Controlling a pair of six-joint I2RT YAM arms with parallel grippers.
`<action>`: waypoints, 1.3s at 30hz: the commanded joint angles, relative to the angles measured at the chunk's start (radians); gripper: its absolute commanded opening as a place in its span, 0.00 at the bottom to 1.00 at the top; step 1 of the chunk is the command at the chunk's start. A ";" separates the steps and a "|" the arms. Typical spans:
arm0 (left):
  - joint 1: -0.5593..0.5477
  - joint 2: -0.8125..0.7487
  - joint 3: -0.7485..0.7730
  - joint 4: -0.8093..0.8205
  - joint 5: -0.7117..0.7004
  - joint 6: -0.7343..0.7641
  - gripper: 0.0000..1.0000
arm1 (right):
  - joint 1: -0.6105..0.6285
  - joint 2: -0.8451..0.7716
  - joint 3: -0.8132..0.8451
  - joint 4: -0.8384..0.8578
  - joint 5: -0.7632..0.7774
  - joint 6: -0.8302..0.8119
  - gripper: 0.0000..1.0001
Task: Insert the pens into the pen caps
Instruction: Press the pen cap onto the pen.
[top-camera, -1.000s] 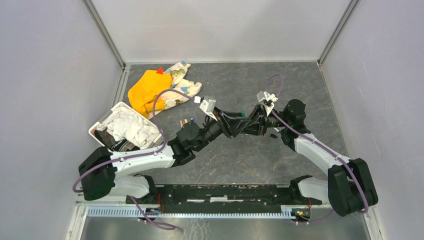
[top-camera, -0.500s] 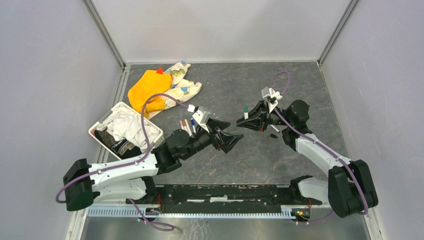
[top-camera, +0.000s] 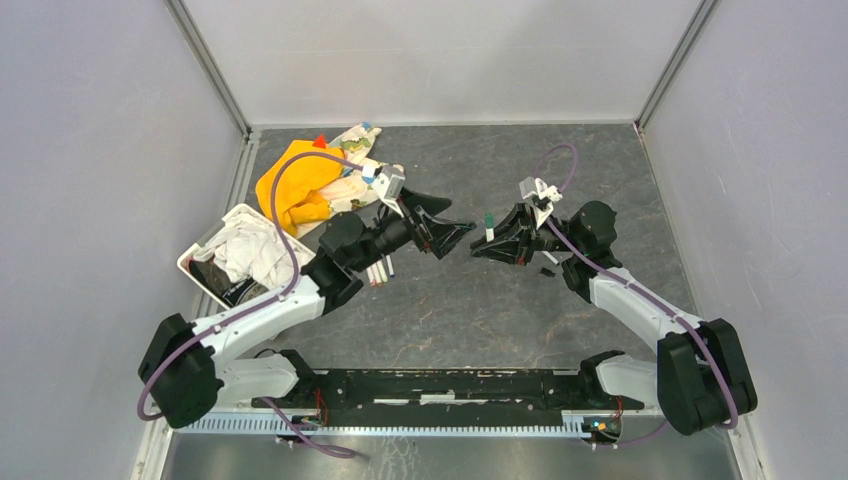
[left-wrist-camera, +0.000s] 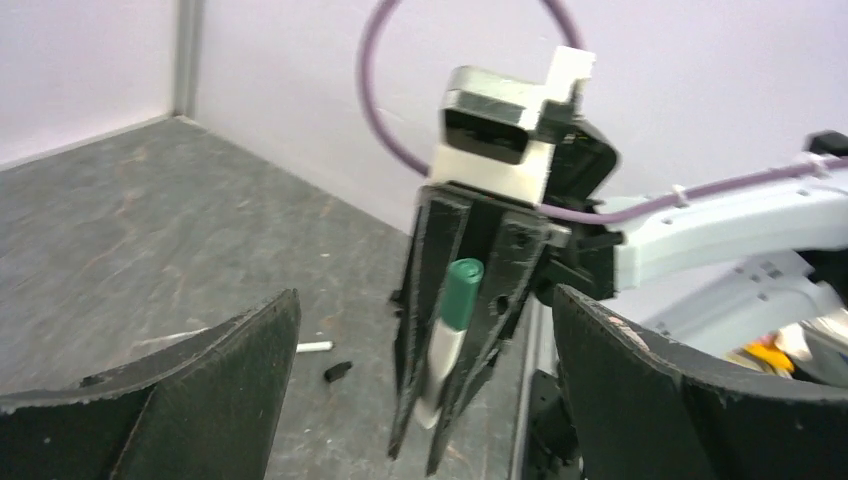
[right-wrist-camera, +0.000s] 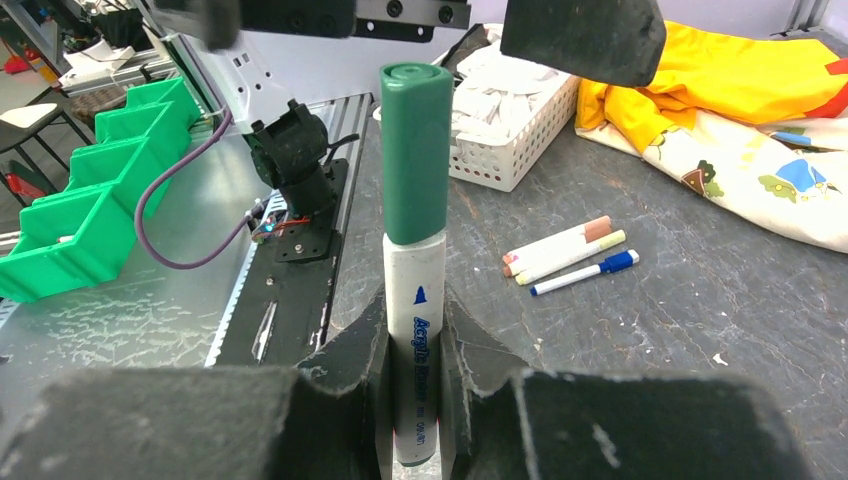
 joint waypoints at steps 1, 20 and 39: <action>0.009 0.060 0.085 0.128 0.260 -0.040 0.98 | 0.010 0.001 0.043 0.042 -0.023 0.007 0.00; 0.011 0.225 0.178 0.267 0.337 -0.158 0.51 | 0.026 0.022 0.053 0.040 -0.019 0.042 0.00; 0.024 0.244 0.168 0.227 0.475 -0.130 0.02 | 0.026 0.022 0.061 0.091 -0.030 0.118 0.00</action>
